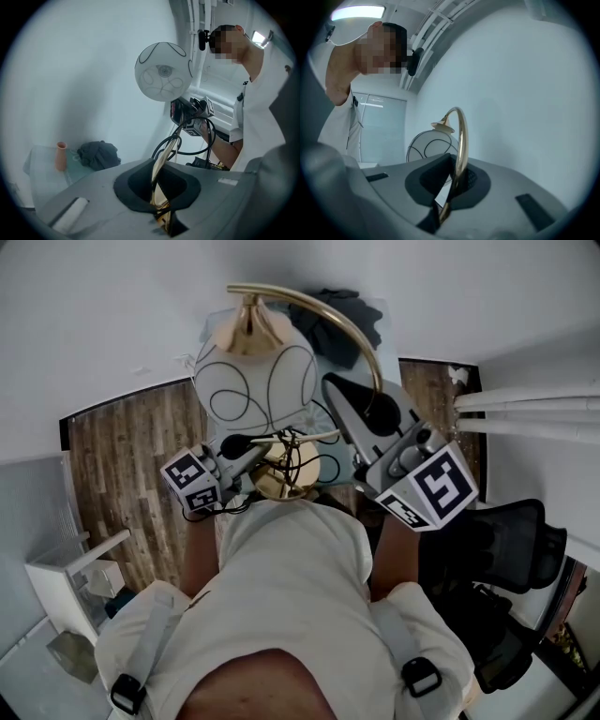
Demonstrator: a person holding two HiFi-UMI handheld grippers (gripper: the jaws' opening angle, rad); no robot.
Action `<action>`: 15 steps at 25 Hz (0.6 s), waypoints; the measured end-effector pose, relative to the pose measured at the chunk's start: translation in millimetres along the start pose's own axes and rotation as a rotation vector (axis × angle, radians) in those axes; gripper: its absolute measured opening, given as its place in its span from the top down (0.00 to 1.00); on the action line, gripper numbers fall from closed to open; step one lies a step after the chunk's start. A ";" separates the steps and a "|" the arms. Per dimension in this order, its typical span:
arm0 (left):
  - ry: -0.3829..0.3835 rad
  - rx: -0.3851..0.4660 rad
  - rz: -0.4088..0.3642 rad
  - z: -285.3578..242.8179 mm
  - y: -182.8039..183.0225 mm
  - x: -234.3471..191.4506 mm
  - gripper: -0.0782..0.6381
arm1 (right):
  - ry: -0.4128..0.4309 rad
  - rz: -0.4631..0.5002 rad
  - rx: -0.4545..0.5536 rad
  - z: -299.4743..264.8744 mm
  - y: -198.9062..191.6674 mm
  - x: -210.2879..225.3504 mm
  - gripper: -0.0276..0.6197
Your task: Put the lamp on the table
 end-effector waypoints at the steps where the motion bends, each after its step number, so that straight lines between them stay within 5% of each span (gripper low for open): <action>1: 0.005 0.002 -0.003 0.0 0.5 -2.2 0.87 | 0.005 0.004 0.002 -2.1 0.1 1.2 0.95; 15: 0.102 0.032 -0.031 23.3 -8.0 -42.3 0.87 | 0.095 -0.004 -0.003 -53.4 -16.2 10.0 0.95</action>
Point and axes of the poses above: the fingertips, and each gripper's own axes: z backward along the fingers, x to its right, y out of its top, the point moved 7 cm from there along z, backward along the fingers, and after that the axes turned 7 degrees about -z, right-handed, at the moved point
